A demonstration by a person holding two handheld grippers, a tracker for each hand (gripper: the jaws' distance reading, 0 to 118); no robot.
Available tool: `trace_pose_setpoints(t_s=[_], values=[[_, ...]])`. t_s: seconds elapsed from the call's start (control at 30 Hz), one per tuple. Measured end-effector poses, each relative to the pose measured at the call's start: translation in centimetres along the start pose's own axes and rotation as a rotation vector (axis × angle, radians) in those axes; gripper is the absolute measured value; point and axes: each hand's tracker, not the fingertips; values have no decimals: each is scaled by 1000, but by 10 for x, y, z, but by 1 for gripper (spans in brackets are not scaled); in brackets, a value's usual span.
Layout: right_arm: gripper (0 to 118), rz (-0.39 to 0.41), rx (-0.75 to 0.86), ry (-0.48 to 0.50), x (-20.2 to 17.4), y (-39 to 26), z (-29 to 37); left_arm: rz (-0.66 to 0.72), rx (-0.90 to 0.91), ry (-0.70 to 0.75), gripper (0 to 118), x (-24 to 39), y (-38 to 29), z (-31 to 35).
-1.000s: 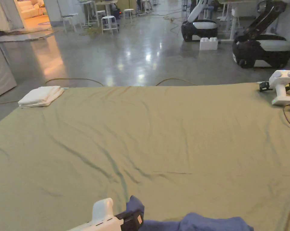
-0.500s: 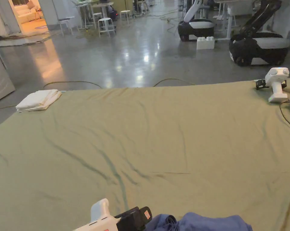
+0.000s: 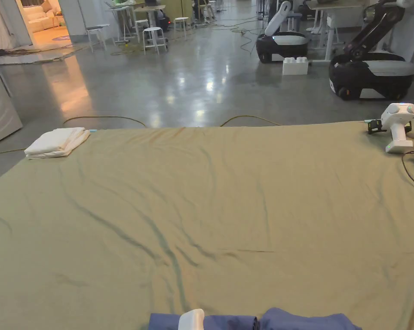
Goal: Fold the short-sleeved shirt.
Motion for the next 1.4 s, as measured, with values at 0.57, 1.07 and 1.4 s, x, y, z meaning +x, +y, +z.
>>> trace_pose_setpoints(t_s=[0.57,1.07,1.4], values=[[0,-9,-66,35,2,-11,-15,456,234,-165,48,-132,-1,70],[0,4,-56,47,-7,-6,-21,154,425,217,12,-101,31,189],[0,57,-64,64,-9,-16,-19,-215,272,169,12,49,25,91]])
